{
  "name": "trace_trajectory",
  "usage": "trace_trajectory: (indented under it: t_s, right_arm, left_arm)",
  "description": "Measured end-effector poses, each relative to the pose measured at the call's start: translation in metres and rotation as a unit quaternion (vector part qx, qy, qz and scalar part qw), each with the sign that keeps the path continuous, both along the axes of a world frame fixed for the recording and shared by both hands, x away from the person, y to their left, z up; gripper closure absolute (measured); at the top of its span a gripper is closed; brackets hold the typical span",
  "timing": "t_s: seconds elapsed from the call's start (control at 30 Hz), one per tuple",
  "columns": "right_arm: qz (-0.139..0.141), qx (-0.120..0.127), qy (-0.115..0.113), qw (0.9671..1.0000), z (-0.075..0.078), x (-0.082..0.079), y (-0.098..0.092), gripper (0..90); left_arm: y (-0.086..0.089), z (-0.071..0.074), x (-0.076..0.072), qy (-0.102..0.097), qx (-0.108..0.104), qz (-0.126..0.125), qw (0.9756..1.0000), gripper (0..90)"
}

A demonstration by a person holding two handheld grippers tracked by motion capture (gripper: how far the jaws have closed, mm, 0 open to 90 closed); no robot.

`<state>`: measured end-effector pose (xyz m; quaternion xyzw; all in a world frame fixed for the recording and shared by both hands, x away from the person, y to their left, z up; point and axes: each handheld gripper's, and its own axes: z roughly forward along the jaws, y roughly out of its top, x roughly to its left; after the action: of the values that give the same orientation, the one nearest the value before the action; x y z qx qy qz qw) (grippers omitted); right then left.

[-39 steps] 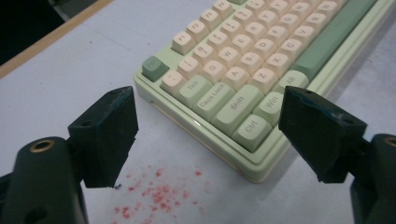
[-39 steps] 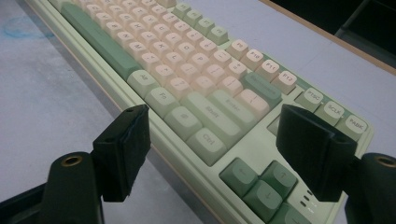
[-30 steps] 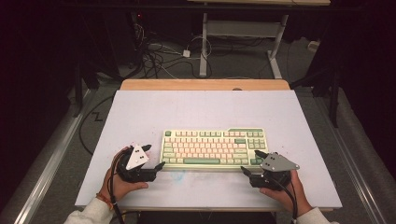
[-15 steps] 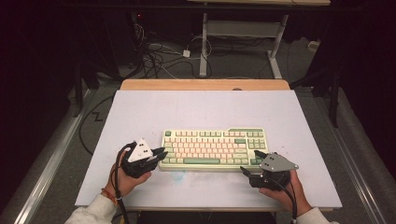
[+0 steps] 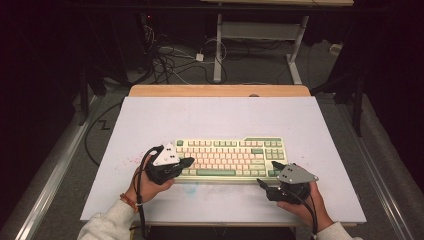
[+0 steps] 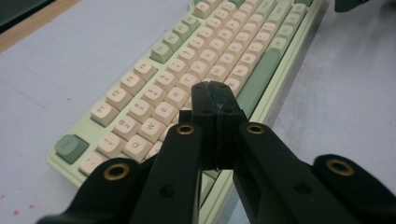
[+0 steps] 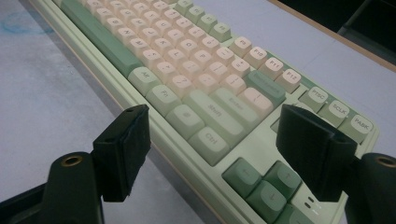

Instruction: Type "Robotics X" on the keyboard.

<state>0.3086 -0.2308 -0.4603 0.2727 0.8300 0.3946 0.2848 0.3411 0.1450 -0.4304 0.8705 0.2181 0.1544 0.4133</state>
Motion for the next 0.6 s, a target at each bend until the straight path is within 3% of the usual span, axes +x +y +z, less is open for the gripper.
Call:
trace_trajectory:
  t_s: [0.1,0.6]
  right_arm:
    - [0.0,-0.001,0.001,1.0,0.0,0.0,0.0,26.5]
    - [0.0,-0.002,0.003,1.0,-0.001,0.0,-0.001,26.6]
  left_arm:
    - [-0.008,-0.003,0.004,0.014,-0.002,-0.014,0.9998,87.6]
    - [-0.05,-0.021,0.015,0.029,0.064,-0.049,0.9963,87.0]
